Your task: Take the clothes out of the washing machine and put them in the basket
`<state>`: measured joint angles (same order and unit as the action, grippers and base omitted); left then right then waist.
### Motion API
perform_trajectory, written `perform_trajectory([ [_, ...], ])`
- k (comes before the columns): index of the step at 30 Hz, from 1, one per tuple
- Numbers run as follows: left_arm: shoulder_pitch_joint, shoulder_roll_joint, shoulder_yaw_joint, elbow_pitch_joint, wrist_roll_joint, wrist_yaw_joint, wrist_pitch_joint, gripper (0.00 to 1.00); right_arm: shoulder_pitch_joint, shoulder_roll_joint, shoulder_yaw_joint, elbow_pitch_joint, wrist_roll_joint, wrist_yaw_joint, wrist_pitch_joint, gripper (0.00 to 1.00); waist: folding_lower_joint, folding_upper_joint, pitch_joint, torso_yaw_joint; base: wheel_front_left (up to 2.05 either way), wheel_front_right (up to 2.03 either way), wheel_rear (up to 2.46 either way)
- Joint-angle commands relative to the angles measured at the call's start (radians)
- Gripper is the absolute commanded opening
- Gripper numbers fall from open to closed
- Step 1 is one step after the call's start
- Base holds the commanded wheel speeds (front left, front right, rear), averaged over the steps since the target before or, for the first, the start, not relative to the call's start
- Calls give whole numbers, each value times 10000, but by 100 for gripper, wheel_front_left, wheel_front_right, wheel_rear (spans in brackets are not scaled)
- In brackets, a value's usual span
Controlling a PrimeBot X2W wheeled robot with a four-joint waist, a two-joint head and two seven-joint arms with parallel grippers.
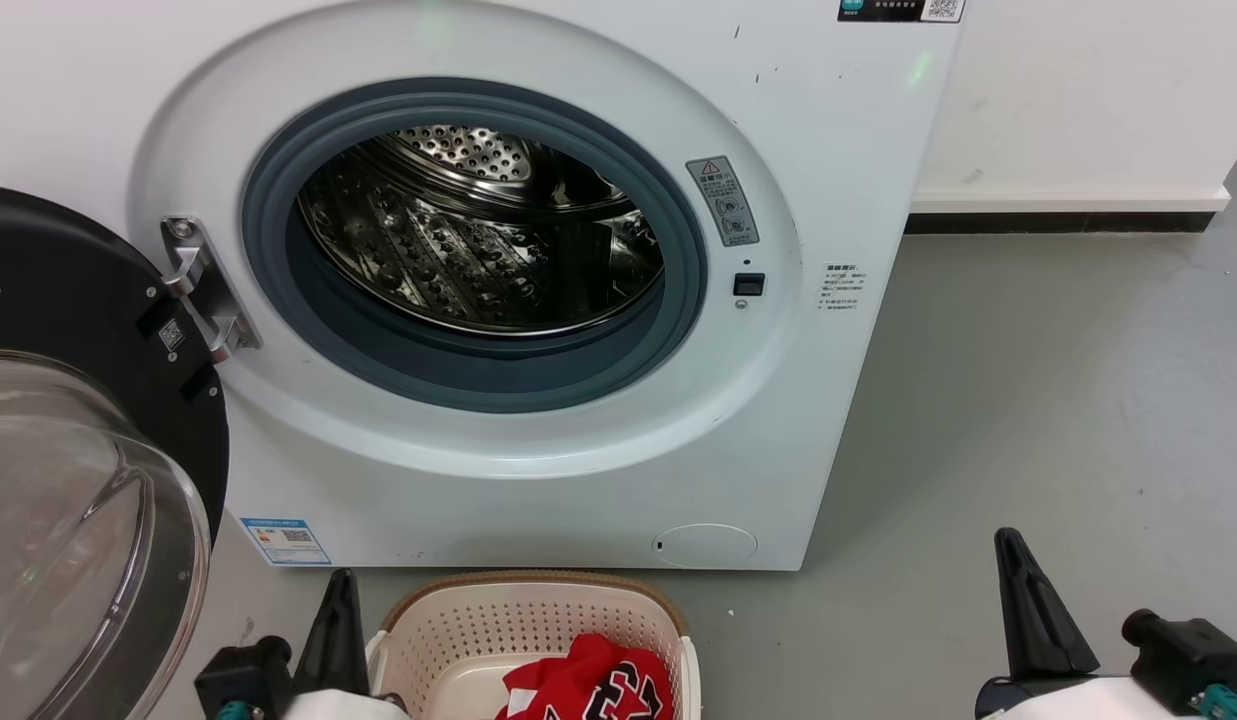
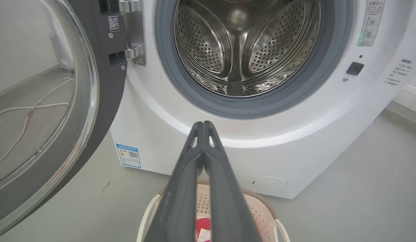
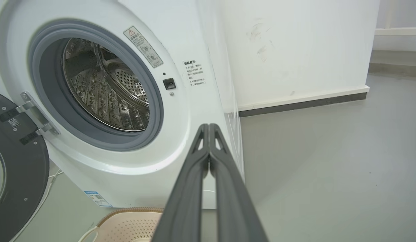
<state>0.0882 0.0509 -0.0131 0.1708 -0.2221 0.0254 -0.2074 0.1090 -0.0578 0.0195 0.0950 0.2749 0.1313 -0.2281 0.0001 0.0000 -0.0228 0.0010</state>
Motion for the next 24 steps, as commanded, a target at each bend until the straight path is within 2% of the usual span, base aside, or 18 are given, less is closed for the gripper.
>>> perform_trajectory([
  [1, -354, 6, 95, -99, -588, -90, 112, 0, -311, -82, -8, -87, 622, -1, 86, 0, 0, 0, 5, 0, 0, 0, 0],
  [14, -646, 4, 293, 25, -2989, -354, 653, 0, -676, -193, -66, 186, 3070, -2, 538, 0, 0, 0, 34, -1, 0, 0, 0],
  [24, -836, 3, 425, 117, -4446, -524, 994, 0, -888, -240, -130, 352, 4536, -2, 836, 0, 0, 0, 54, -2, 0, 0, 0],
])
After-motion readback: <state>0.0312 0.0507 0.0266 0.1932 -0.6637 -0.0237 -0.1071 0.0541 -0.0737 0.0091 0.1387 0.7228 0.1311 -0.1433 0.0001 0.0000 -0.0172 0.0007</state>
